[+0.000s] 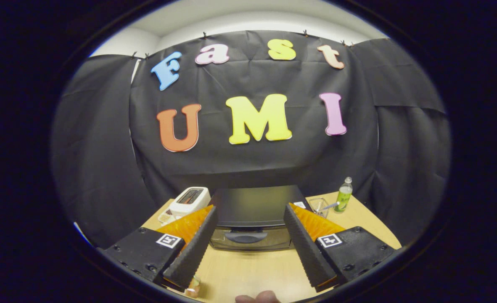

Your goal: Open the toaster oven, put the food inside, and close the toaster oven door.

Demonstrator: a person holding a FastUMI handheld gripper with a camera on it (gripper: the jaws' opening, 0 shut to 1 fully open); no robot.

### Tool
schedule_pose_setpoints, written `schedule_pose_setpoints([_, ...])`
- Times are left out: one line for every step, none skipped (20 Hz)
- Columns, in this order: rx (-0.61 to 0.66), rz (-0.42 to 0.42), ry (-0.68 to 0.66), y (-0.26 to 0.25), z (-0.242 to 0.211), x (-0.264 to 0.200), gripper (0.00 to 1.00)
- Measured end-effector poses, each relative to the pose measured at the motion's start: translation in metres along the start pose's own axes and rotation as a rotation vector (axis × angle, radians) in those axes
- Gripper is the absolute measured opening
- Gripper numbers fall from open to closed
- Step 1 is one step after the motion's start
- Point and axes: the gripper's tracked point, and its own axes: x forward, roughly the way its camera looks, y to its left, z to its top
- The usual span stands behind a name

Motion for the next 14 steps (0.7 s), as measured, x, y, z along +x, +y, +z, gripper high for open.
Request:
schedule_pose_setpoints([-0.004, -0.002, 0.019, 0.000, -0.010, 0.014, 1.00])
schedule_pose_setpoints([-0.002, 0.001, 0.034, 0.000, -0.020, 0.029, 1.00])
schedule_pose_setpoints([-0.001, 0.001, 0.044, 0.001, -0.026, 0.041, 1.00])
schedule_pose_setpoints([-0.006, -0.001, 0.052, 0.001, -0.034, 0.054, 1.00])
schedule_pose_setpoints([-0.015, 0.000, 0.057, 0.002, -0.040, 0.066, 1.00])
schedule_pose_setpoints([-0.027, 0.000, 0.072, 0.002, -0.049, 0.078, 1.00])
schedule_pose_setpoints([-0.033, 0.000, 0.086, 0.002, -0.058, 0.089, 1.00])
schedule_pose_setpoints([-0.038, -0.002, 0.101, 0.002, -0.068, 0.099, 1.00])
schedule_pose_setpoints([-0.045, -0.003, 0.117, 0.002, -0.077, 0.107, 1.00])
schedule_pose_setpoints([-0.054, -0.007, 0.130, 0.002, -0.085, 0.113, 1.00])
schedule_pose_setpoints([-0.060, -0.011, 0.139, 0.002, -0.092, 0.119, 1.00])
schedule_pose_setpoints([-0.064, -0.016, 0.145, 0.002, -0.098, 0.125, 1.00])
schedule_pose_setpoints([-0.071, -0.022, 0.152, 0.002, -0.103, 0.130, 1.00])
schedule_pose_setpoints([-0.075, -0.027, 0.160, 0.002, -0.110, 0.135, 1.00])
